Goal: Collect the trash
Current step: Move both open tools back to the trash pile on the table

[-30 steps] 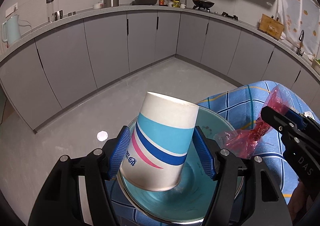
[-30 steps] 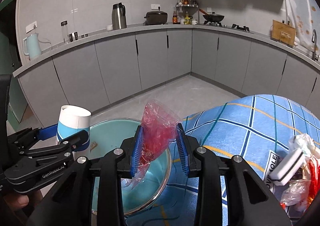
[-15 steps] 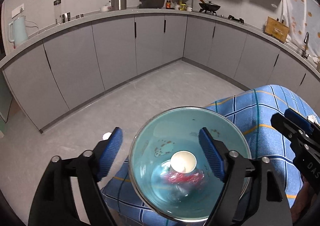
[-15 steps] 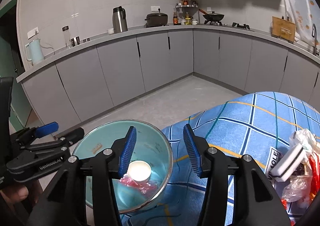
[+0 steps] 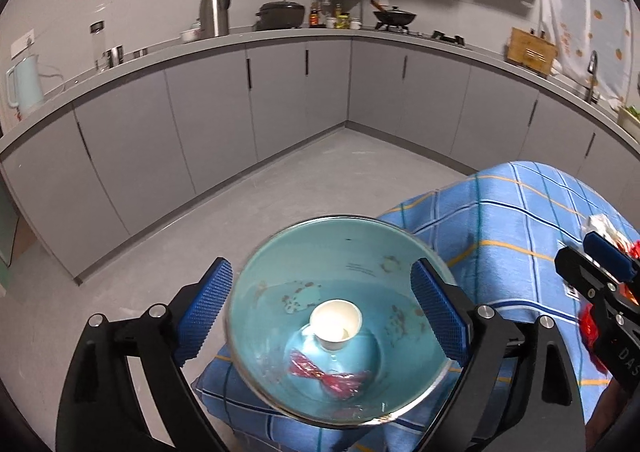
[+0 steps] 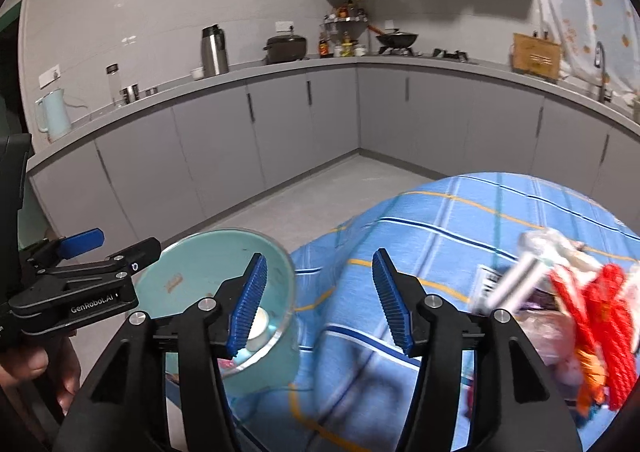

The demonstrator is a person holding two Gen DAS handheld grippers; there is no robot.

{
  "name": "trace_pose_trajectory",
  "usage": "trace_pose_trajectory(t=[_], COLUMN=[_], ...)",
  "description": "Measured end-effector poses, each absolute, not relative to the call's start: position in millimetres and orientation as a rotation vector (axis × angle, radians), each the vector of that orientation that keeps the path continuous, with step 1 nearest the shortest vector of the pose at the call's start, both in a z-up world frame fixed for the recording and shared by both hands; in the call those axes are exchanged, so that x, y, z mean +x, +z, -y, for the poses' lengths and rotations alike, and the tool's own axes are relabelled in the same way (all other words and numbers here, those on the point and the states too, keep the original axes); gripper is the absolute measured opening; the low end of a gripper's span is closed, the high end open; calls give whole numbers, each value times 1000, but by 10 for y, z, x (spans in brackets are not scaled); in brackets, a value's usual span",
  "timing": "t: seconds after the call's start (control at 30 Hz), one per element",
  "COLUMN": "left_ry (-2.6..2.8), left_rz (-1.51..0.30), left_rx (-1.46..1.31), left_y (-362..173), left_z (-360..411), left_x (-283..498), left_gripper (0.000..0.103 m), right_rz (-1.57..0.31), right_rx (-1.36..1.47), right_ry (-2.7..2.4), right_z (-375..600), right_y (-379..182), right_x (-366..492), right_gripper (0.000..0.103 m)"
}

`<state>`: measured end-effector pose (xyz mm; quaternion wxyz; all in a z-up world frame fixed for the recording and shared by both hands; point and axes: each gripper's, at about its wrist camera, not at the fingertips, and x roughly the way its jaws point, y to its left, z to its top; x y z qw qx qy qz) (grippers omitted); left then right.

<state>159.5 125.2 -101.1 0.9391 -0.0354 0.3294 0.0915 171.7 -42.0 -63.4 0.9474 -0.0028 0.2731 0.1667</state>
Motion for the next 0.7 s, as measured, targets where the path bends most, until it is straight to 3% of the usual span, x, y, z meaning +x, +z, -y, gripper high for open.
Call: trace_pose_trajectory(t=[0.7], left_ry=[6], left_rz=[-679], left_rx=[49], left_y=[-971], left_z=[-26], left_x=[1471], left_gripper=[96], right_rz=[-510], right_rx=[65], right_ry=[98], right_z=[1610], right_y=[-638], right_x=[1231], right_gripper=[59])
